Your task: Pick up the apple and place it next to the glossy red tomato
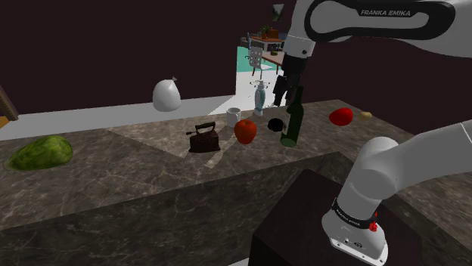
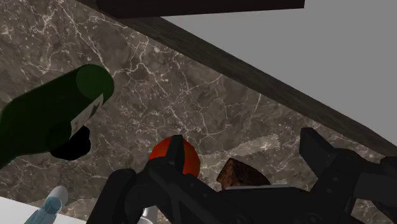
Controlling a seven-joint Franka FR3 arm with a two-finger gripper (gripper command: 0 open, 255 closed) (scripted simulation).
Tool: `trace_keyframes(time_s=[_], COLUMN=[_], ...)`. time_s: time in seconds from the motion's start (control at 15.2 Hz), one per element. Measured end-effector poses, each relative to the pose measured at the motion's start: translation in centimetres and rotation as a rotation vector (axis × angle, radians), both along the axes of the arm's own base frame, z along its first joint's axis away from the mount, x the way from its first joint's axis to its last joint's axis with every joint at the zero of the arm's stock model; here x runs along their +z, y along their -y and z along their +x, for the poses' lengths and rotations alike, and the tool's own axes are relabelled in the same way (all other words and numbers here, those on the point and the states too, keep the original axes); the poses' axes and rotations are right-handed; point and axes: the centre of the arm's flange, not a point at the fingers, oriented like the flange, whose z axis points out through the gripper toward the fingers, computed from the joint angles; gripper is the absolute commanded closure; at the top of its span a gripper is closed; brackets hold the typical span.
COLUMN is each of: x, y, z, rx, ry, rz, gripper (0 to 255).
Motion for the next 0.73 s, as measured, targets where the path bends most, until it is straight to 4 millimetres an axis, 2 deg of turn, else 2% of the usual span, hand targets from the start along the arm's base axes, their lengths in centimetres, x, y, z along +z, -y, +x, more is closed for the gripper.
trace_keyframes(time_s=[0.13, 0.4, 0.59, 0.73], x=[-0.6, -3.5, -5.8, -7.2], y=[-0.3, -1.5, -2.6, -2.7], z=[0.5, 3.1, 6.0, 7.8], rx=[-0.022, -0.197, -0.345, -0.448], ry=[0.004, 0.046, 0.083, 0.109], rz=[-0.006, -0.049, -0.086, -0.11], gripper=[0, 0, 0, 0])
